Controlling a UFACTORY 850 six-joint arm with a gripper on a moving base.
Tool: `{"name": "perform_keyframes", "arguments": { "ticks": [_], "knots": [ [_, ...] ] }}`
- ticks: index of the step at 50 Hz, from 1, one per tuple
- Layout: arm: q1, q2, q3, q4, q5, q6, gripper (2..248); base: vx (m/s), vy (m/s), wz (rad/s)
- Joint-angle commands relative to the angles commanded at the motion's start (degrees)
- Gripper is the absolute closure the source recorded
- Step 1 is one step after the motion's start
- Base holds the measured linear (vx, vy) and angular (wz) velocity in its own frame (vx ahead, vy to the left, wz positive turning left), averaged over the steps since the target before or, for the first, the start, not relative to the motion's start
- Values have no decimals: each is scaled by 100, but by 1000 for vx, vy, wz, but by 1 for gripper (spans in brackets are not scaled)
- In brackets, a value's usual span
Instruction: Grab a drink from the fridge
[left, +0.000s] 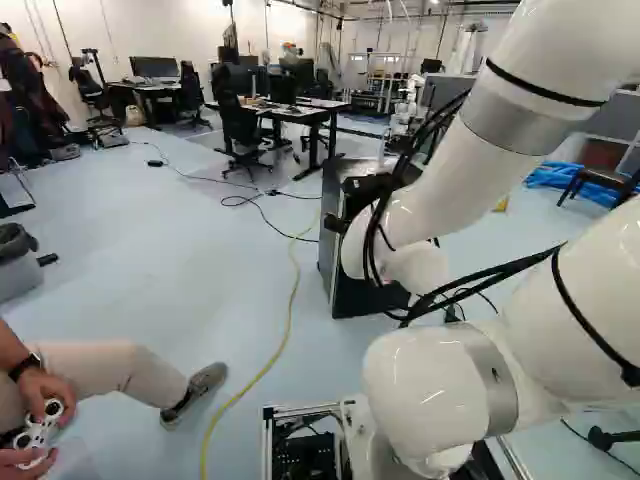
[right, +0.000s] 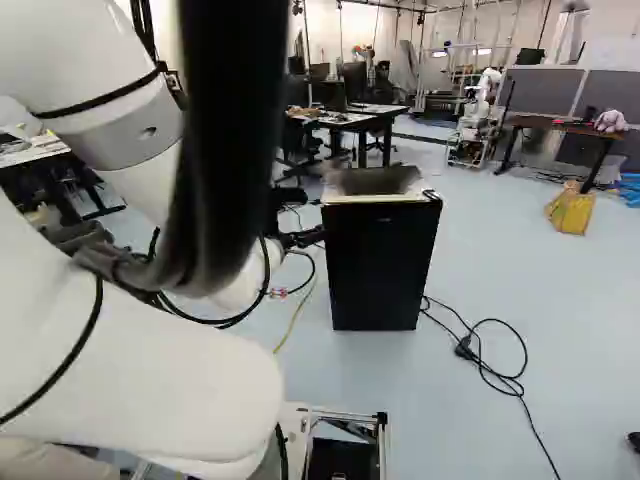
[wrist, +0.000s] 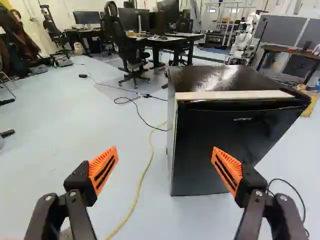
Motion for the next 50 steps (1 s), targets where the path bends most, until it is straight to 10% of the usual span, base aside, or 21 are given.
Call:
{"name": "perform_keyframes", "arguments": {
  "ticks": [50],
  "knots": [
    [46,-234,-200,25,0,0,3,0,0,0]
  ]
}}
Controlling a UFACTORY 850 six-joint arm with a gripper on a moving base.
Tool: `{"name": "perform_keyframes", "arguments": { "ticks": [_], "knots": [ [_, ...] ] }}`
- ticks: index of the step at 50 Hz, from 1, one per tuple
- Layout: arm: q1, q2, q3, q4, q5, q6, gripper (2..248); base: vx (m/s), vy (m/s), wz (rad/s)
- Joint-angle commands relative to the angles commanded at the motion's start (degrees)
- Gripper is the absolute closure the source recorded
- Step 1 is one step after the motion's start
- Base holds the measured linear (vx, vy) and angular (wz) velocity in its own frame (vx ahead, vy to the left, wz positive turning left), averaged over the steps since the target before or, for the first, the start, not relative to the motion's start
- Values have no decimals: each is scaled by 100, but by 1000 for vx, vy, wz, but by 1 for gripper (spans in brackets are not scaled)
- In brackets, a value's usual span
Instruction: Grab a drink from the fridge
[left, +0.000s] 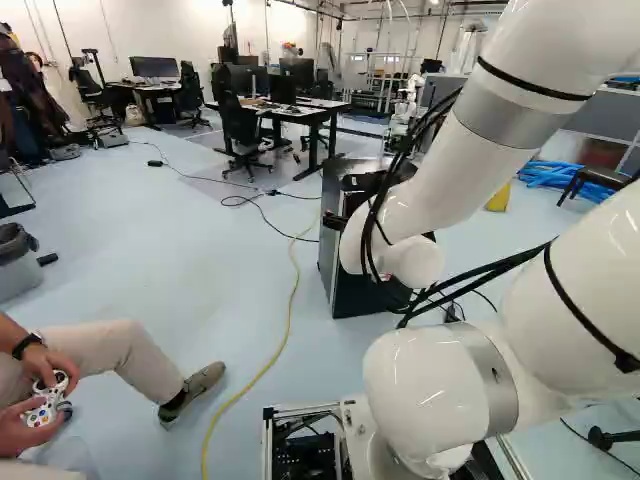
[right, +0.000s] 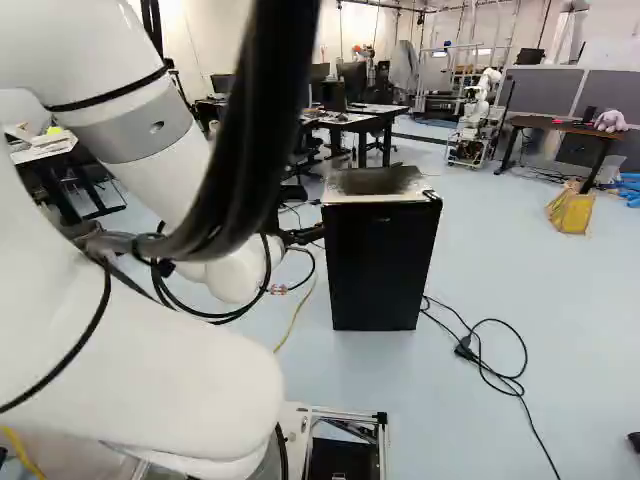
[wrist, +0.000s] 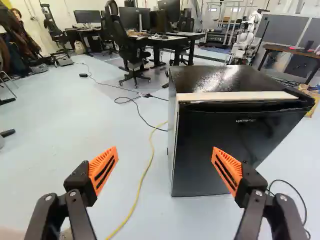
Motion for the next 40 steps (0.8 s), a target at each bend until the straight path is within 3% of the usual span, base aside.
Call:
{"name": "perform_keyframes", "arguments": {
  "ticks": [16,40],
  "knots": [
    [93,-167,-147,238,0,0,3,0,0,0],
    [304,-341,-302,1029,0,0,3,0,0,0]
  ]
}}
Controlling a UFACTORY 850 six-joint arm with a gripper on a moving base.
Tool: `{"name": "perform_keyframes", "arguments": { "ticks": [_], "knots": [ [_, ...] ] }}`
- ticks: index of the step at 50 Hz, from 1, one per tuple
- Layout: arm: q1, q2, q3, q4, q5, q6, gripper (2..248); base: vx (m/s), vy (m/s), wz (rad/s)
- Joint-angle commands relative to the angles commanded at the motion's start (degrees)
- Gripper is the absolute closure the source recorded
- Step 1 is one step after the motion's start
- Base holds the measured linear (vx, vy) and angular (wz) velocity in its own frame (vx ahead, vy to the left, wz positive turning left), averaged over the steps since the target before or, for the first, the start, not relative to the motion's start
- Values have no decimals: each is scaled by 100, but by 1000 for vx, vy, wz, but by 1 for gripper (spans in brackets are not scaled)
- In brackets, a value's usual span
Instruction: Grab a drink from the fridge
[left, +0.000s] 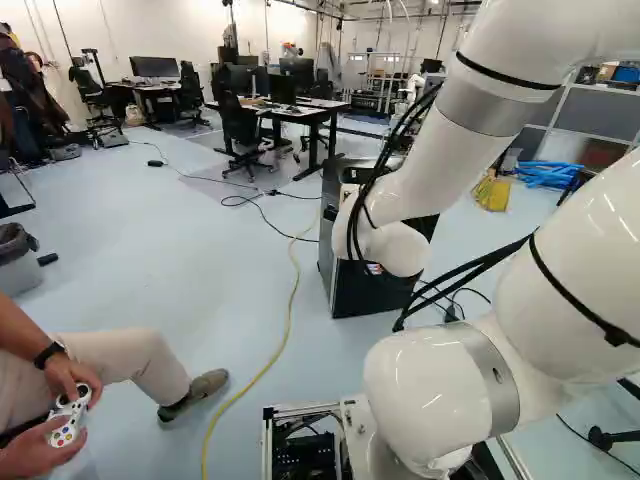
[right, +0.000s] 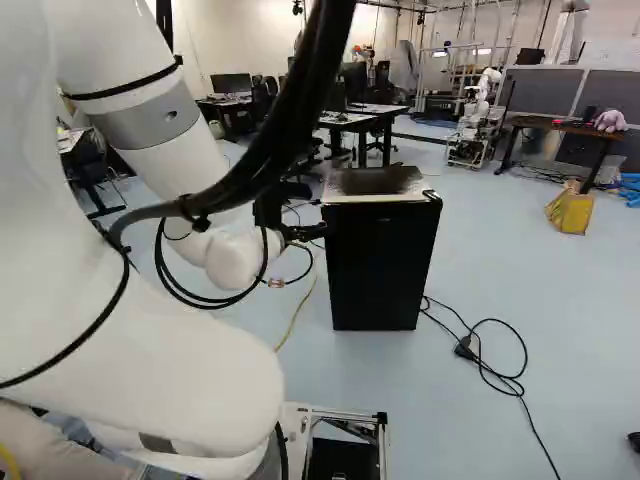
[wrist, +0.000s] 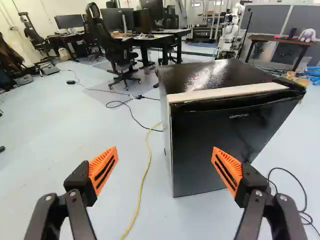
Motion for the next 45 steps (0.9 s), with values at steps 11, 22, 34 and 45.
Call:
{"name": "perform_keyframes", "arguments": {
  "ticks": [11,22,34,45],
  "knots": [
    [120,-34,-31,381,0,0,3,0,0,0],
    [285,-58,-52,747,12,0,3,0,0,0],
    [492,-178,-163,1071,77,0,3,0,0,0],
    [683,-385,-356,1357,164,0,3,0,0,0]
  ]
}}
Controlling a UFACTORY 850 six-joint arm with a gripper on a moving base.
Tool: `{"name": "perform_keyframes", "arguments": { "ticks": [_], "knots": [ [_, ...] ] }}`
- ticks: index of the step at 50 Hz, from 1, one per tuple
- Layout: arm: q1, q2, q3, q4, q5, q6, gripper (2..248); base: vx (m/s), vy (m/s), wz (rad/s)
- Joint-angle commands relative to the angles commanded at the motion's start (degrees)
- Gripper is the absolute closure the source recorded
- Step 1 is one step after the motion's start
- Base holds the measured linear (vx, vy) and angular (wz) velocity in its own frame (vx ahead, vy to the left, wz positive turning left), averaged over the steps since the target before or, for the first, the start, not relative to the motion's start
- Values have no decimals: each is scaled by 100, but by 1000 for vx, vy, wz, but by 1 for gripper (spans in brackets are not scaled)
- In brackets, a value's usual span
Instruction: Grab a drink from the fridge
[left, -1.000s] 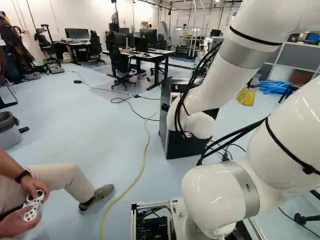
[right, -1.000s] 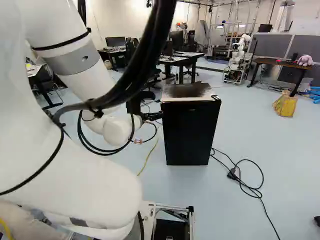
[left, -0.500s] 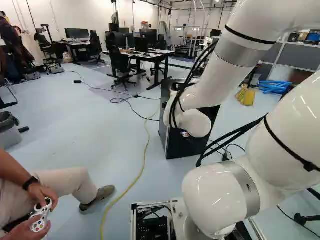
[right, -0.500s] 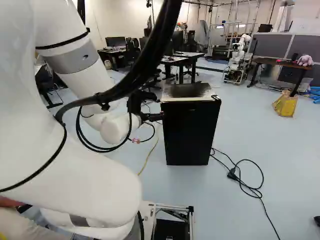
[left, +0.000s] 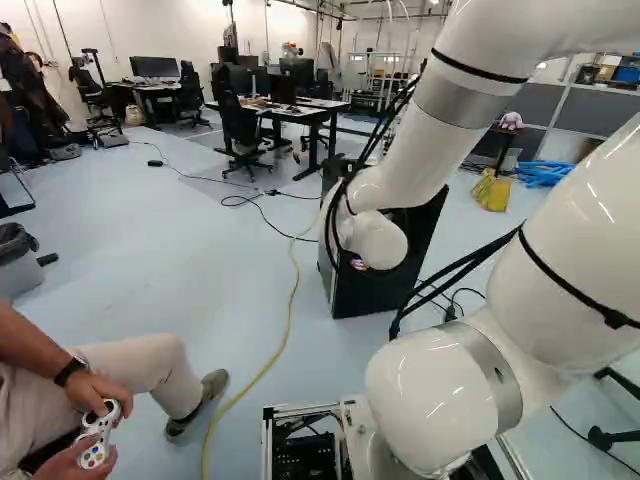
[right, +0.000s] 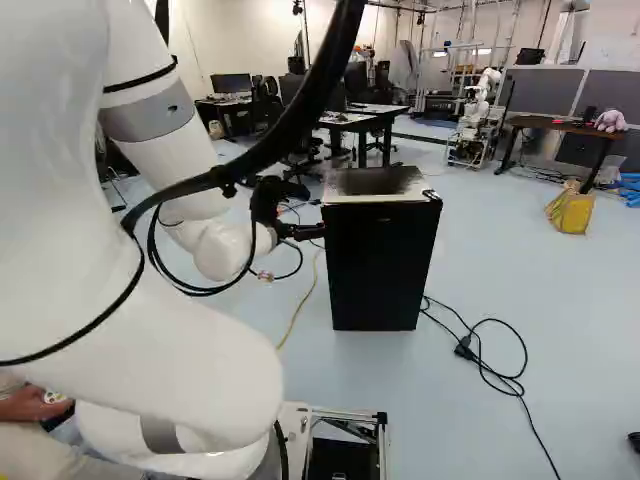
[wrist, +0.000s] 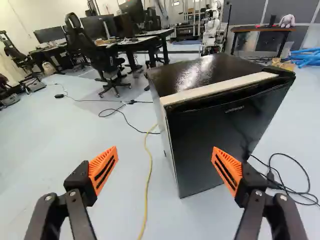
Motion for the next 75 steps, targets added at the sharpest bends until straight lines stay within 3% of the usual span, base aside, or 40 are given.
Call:
{"name": "perform_keyframes", "arguments": {
  "ticks": [47,75],
  "knots": [
    [707,-1616,-1058,1189,555,0,3,0,0,0],
    [984,-2481,-1584,1898,985,0,3,0,0,0]
  ]
}}
